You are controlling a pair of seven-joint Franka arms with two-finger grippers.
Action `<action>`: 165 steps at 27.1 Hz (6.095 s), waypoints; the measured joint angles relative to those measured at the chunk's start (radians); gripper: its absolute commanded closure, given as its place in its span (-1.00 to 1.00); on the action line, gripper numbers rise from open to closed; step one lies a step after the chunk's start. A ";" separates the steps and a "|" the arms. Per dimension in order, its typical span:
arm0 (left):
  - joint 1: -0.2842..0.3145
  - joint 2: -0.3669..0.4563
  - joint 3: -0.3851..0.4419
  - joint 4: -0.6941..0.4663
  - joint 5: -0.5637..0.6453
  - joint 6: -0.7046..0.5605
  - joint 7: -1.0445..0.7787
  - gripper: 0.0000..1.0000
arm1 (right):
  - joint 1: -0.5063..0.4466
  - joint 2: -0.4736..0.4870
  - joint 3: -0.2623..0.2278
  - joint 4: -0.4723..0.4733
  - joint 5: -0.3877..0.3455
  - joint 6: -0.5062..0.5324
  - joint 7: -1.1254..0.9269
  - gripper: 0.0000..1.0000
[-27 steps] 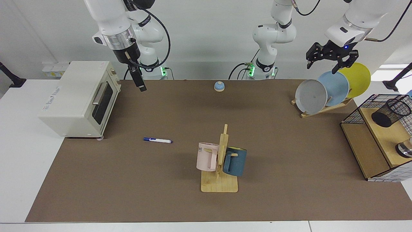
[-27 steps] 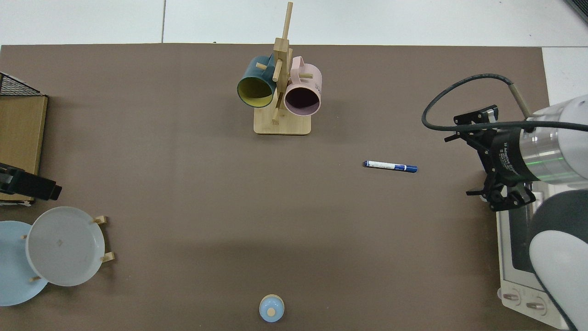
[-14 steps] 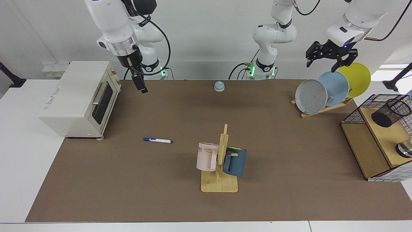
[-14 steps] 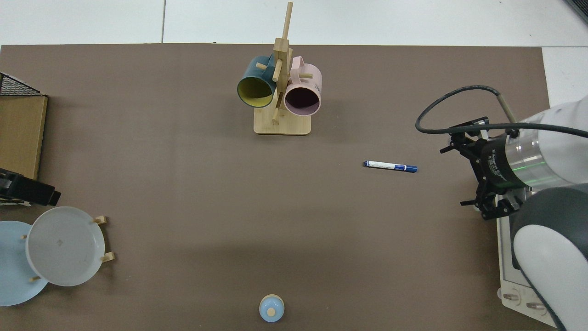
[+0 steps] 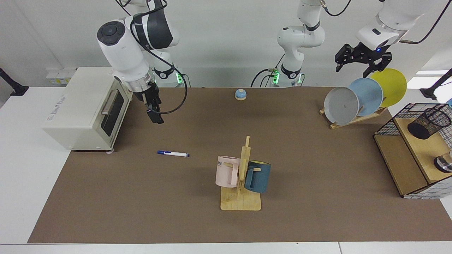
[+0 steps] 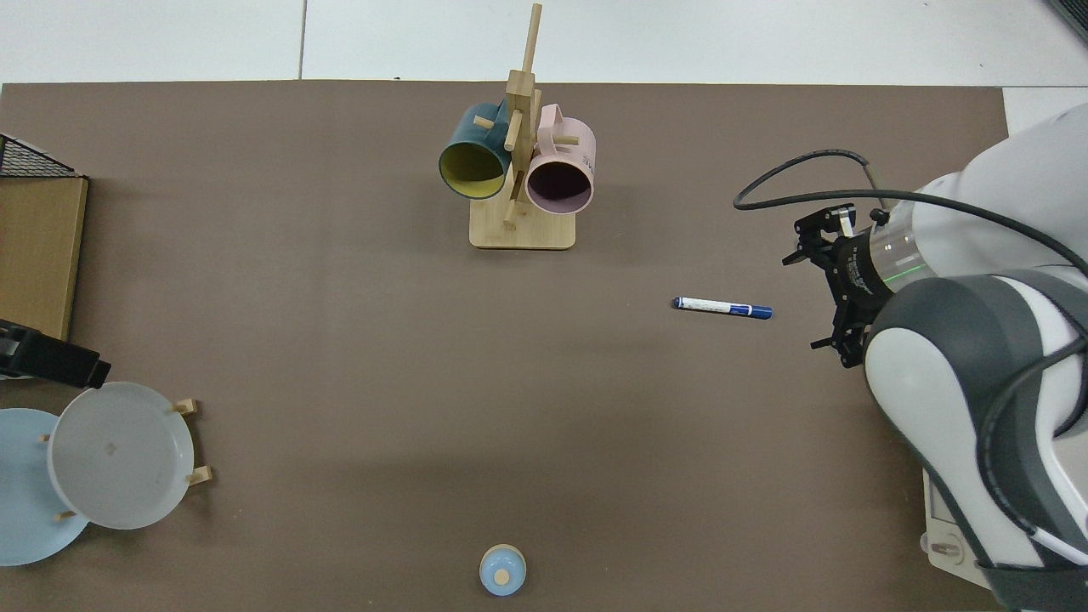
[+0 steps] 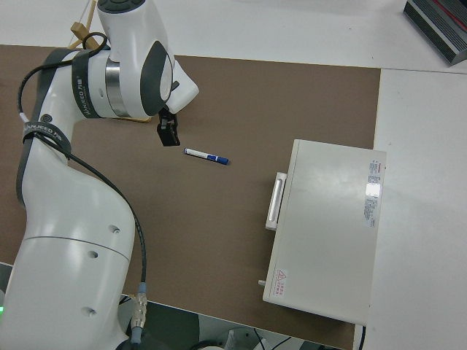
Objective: Put markers into pen holder
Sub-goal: 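Move the right gripper down over the white marker, then close the right gripper on the white marker, then lift the marker with the right gripper and carry it toward the middle, then hold the marker with the right gripper while the left gripper approaches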
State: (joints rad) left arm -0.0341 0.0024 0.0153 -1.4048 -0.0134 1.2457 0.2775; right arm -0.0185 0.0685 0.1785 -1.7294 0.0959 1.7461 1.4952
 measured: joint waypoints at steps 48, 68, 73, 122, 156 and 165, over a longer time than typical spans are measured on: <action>0.000 -0.037 0.005 -0.057 0.000 -0.017 0.000 -1.00 | 0.007 0.279 0.002 -0.250 0.000 0.662 0.043 -0.78; 0.000 -0.044 0.005 -0.068 0.000 -0.017 0.000 -1.00 | 0.002 0.282 -0.005 -0.270 -0.008 0.662 0.043 -0.24; 0.000 -0.044 0.005 -0.068 0.000 -0.017 0.000 -1.00 | -0.001 0.282 -0.006 -0.273 -0.017 0.662 0.043 0.34; 0.000 -0.045 0.009 -0.068 0.000 -0.017 0.001 -1.00 | 0.010 -0.170 0.013 -0.148 -0.037 0.041 0.043 1.00; -0.172 -0.056 -0.038 -0.130 -0.152 0.248 0.312 -0.98 | 0.325 -0.220 0.025 -0.089 0.081 0.059 0.452 1.00; -0.217 -0.128 -0.040 -0.259 -0.186 0.382 0.587 -0.97 | 0.325 -0.218 0.025 -0.089 0.081 0.060 0.452 1.00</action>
State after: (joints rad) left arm -0.2516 -0.1258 -0.0252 -1.6637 -0.1998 1.6277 0.8645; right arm 0.3069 -0.1498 0.2033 -1.8187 0.1768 1.8060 1.9474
